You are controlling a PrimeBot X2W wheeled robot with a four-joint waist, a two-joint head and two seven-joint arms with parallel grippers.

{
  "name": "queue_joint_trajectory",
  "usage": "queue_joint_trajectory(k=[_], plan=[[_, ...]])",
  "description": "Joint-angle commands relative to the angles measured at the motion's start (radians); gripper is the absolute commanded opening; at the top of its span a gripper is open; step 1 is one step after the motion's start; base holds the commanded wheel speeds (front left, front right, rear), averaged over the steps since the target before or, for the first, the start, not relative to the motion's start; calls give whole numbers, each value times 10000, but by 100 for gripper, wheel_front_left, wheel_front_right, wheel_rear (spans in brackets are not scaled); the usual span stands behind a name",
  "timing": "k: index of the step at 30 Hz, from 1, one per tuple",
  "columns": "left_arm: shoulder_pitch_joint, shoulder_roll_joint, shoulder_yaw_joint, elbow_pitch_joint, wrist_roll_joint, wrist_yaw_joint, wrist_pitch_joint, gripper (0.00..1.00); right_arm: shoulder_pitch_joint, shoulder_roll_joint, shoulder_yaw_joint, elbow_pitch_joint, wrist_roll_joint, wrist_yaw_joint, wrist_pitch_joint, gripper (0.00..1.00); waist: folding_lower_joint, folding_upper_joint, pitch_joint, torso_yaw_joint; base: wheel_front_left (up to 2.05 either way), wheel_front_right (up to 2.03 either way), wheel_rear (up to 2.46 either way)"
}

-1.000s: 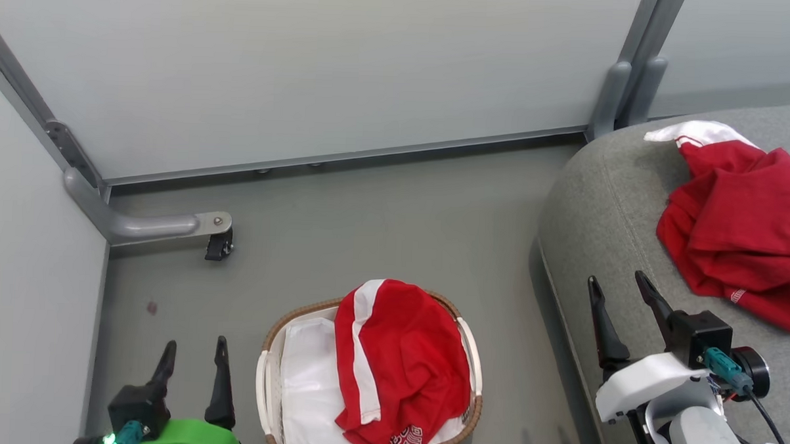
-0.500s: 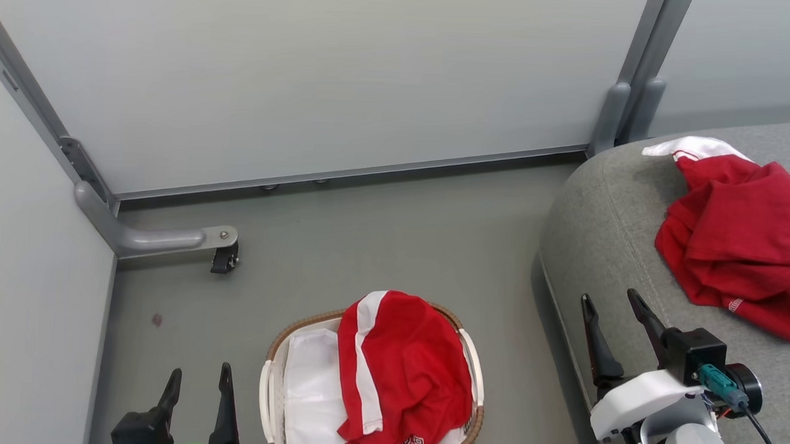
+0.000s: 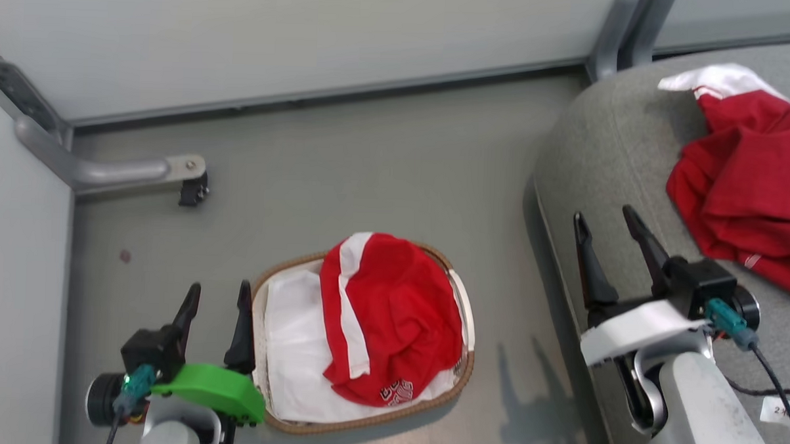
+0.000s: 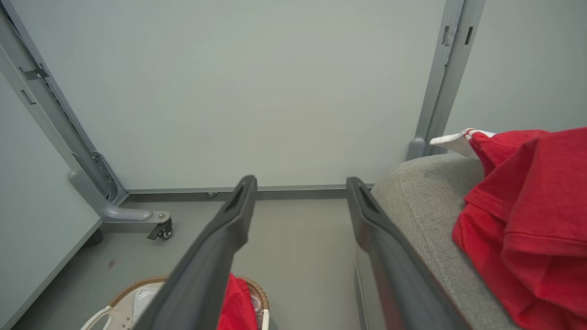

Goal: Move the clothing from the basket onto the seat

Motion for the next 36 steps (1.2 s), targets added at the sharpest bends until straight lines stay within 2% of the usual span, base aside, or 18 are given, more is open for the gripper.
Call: queue_joint_trajectory(k=[1,14,24,30,36], plan=[[-397,31,-59,96,-87,-81,11,100,-303,-32,82,-108,95,-10,-19,100,0,0,1287,-419,0,0,0],[-2876,79,-518,1058,210,-247,10,100,-1850,-31,480,-965,669,-10,-19,100,0,0,3859,-1157,0,0,0],[-4446,727,-1125,1981,-55,-246,11,100,-2652,-28,893,-1551,1397,-10,-19,100,0,0,5383,-2010,0,0,0],[-5167,1225,-1756,2698,-198,-246,11,100,-2927,-23,1066,-1926,1551,-10,-19,100,0,0,6106,-2297,0,0,0],[-5716,1442,-1971,3740,-205,-247,12,100,-3168,-28,1172,-2229,1654,-10,-19,100,0,0,6663,-2442,0,0,0]])
